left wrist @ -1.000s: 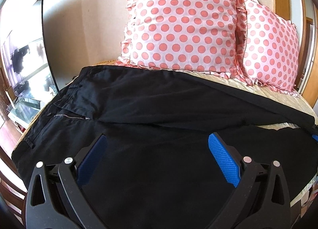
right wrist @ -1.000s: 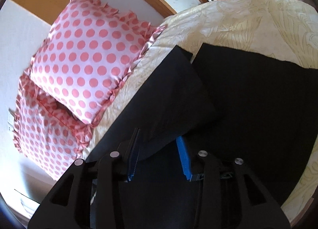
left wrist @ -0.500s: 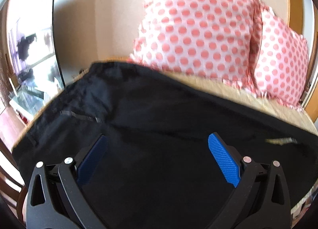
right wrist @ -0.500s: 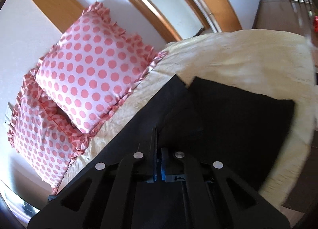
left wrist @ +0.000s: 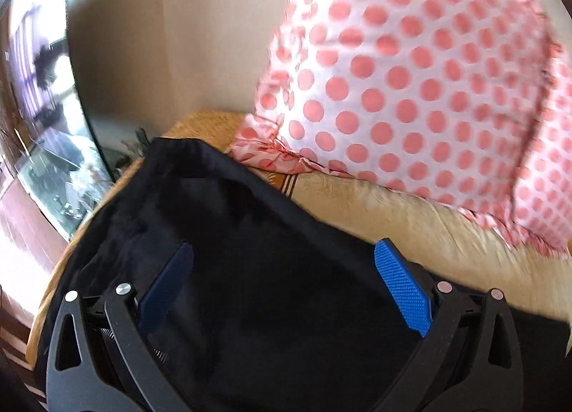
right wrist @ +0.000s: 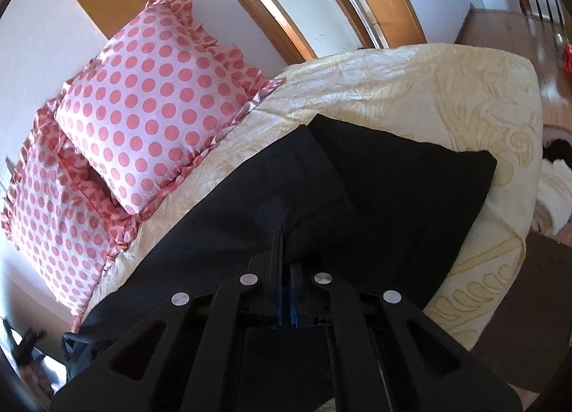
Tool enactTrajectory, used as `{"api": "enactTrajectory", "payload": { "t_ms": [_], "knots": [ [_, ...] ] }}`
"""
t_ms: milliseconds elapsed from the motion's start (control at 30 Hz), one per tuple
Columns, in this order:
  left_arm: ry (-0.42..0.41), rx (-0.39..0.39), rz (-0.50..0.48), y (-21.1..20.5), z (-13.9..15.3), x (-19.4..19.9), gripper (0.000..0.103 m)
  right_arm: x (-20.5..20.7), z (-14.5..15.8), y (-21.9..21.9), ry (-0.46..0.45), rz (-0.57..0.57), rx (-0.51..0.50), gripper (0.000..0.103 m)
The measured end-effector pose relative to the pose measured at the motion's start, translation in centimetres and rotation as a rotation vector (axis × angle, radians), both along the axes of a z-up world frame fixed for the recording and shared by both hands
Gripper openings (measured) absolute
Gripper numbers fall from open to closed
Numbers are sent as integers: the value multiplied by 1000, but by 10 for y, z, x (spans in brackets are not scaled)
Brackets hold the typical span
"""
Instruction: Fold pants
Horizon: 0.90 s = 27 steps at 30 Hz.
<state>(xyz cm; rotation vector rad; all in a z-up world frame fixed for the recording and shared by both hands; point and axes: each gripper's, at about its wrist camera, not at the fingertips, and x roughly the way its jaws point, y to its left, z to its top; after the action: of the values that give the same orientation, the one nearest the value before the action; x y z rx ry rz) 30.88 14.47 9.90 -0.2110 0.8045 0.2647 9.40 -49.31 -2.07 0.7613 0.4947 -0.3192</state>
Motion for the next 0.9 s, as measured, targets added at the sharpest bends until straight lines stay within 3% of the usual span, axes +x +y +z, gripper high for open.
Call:
{"api": "enactTrajectory", "payload": {
  "t_ms": [133, 267, 367, 433, 500, 567, 667, 767, 900],
  "knots": [
    [104, -80, 46, 16, -22, 57, 91, 2, 0, 0, 13, 14, -31, 3],
    [200, -252, 130, 41, -54, 86, 69, 7, 1, -1, 20, 23, -49, 3],
    [186, -383, 190, 59, -71, 89, 54, 10, 3, 0, 23, 28, -67, 3],
    [151, -409, 234, 67, -72, 87, 47, 12, 3, -1, 25, 32, -72, 3],
    [153, -404, 230, 72, -73, 87, 12, 13, 4, -1, 24, 35, -78, 3],
    [139, -431, 233, 80, -74, 81, 5, 15, 6, -3, 15, 40, -79, 3],
    [109, -441, 234, 85, -66, 65, 4, 21, 12, -4, 2, 45, -91, 3],
    [66, -384, 189, 82, -41, 37, 4, 28, 24, -10, -28, 52, -109, 3],
    [-18, -371, 139, 77, 0, -25, 5, 34, 46, -22, -79, 63, -123, 3]
  ]
}}
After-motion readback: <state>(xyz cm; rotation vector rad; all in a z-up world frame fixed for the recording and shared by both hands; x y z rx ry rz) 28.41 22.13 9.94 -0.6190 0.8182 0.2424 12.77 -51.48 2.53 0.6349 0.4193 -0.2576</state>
